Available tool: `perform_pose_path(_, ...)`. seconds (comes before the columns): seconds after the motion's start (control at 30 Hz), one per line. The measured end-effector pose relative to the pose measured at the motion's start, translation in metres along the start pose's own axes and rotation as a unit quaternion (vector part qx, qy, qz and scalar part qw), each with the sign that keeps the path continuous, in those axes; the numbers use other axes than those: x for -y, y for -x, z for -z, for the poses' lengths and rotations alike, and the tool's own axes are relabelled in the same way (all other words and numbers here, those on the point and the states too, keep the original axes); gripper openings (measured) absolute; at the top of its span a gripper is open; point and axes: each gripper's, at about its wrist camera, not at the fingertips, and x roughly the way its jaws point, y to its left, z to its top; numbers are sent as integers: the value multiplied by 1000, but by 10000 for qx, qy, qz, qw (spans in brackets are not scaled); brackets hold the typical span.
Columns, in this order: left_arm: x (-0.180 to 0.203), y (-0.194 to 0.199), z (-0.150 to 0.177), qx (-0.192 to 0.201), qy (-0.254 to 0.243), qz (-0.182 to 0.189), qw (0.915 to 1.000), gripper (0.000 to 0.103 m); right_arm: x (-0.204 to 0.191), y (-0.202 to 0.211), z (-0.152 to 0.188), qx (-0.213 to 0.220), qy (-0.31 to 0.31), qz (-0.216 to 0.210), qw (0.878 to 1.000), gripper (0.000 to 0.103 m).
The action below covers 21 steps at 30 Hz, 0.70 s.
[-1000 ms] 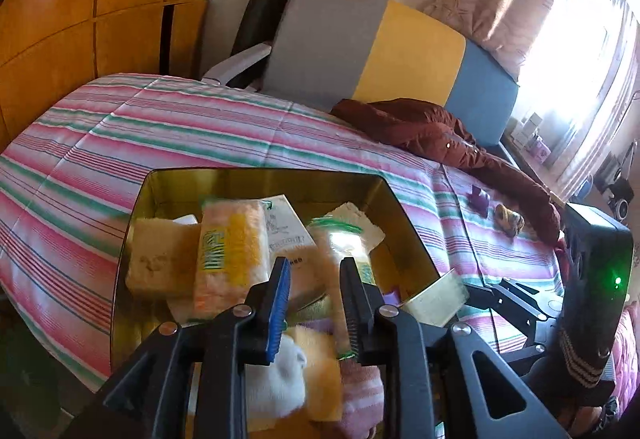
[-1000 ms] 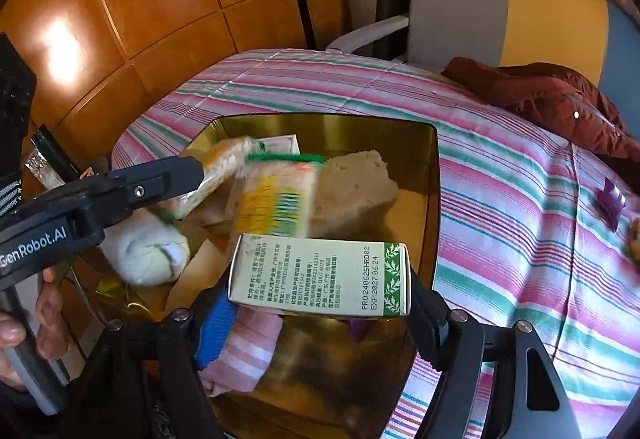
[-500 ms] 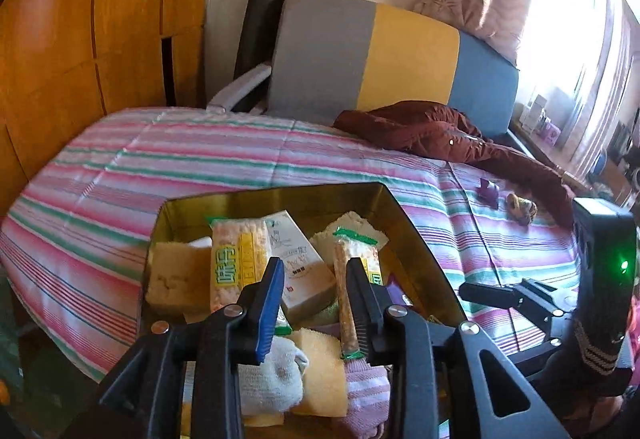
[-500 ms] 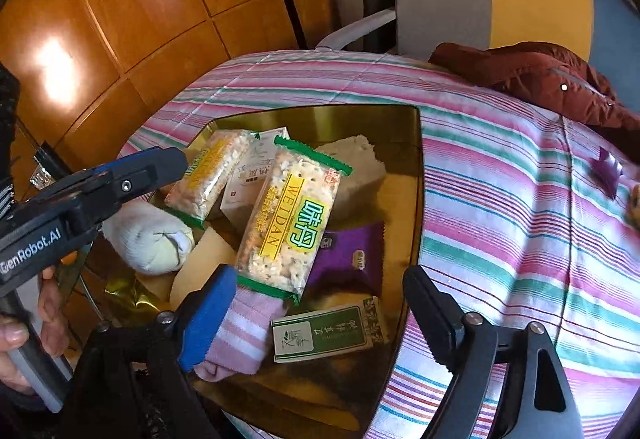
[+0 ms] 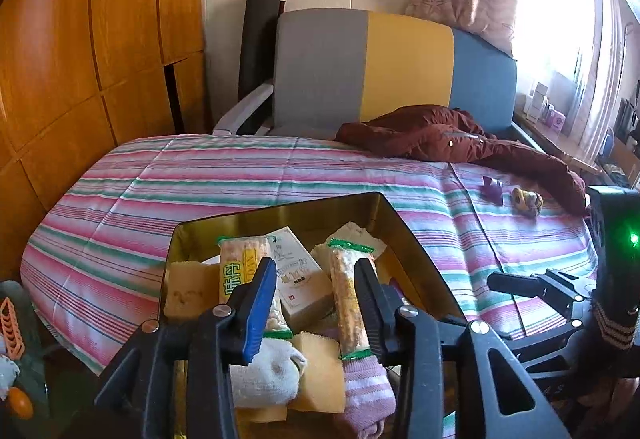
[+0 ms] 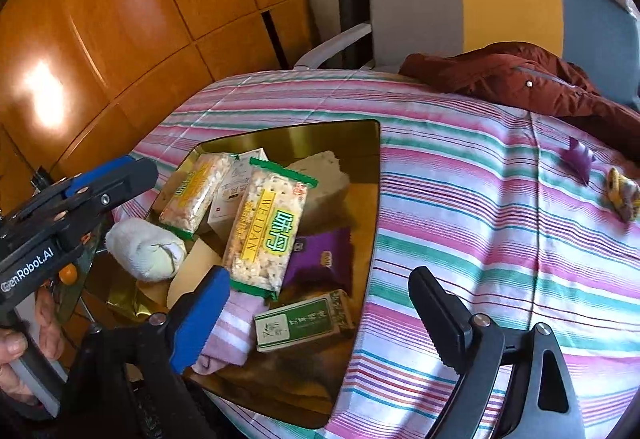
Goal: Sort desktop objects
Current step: 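Withdraw both open tools from above the gold tray, then move both open tools across the bed toward the purple packet and yellow sock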
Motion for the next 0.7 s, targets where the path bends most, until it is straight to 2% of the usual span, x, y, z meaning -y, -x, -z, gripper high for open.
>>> perform_pose_path(0.7, 21, -15, 11, -392, -52, 268, 9989, 45, 54, 19, 16, 92, -649, 420, 9970, 96)
